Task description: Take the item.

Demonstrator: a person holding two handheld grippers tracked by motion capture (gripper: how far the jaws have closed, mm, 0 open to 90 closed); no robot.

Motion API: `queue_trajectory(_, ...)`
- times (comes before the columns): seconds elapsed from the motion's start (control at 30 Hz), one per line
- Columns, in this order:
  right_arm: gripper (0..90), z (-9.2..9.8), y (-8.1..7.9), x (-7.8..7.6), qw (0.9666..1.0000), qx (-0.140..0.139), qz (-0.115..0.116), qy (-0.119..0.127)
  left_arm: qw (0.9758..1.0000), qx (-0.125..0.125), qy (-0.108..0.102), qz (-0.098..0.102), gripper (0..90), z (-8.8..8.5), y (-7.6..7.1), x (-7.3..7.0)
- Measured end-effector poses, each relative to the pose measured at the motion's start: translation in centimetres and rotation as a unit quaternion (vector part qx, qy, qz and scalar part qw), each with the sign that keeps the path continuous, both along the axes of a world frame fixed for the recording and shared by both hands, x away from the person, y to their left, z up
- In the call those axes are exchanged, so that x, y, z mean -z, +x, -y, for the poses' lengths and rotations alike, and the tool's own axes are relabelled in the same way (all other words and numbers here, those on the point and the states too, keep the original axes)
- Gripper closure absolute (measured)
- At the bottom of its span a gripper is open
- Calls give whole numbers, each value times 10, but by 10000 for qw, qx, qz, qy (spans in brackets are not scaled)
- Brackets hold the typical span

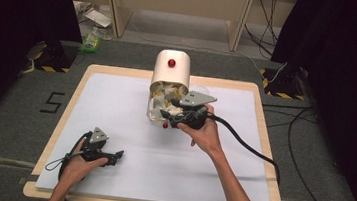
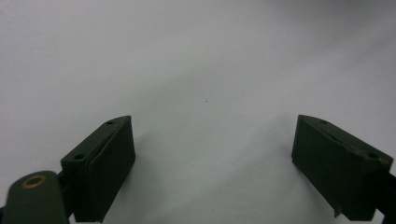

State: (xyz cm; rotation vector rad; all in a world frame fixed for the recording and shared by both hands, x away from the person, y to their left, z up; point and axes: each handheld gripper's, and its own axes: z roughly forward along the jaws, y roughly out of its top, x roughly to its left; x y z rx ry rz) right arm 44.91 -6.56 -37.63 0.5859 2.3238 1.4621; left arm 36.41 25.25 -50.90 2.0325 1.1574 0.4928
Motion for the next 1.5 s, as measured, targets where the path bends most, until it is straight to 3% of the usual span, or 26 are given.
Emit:
queue_trajectory(0.2,451,-5,12,6,9997,60,-228,-89,10000,1,0,-1,122,0,0,0)
queue_trajectory(0.47,454,-14,17,-1,9991,16,-367,-210,10000,-2,-3,-1,122,0,0,0)
queue_trajectory(0.63,466,-19,19,3,9981,63,-445,-414,10000,-5,-1,-5,122,0,0,0)
queue_trajectory(0.73,471,-20,20,2,9979,88,-487,-410,10000,-3,-6,-4,122,0,0,0)
queue_trajectory(0.9,472,-20,19,1,9966,72,-402,-717,10000,-9,-18,-2,122,0,0,0)
queue_trajectory(1.1,517,-22,20,4,9940,13,-540,-946,10000,-6,-18,-5,122,0,0,0)
queue_trajectory(1.3,656,-21,17,4,9930,30,-598,-1016,10000,-9,-13,-1,122,0,0,0)
queue_trajectory(1.4,767,-20,14,5,9921,-41,-514,-1144,10000,-7,-18,-2,122,0,0,0)
queue_trajectory(1.5,860,-19,13,4,9930,-119,-403,-1106,10000,-6,-22,-4,123,0,0,0)
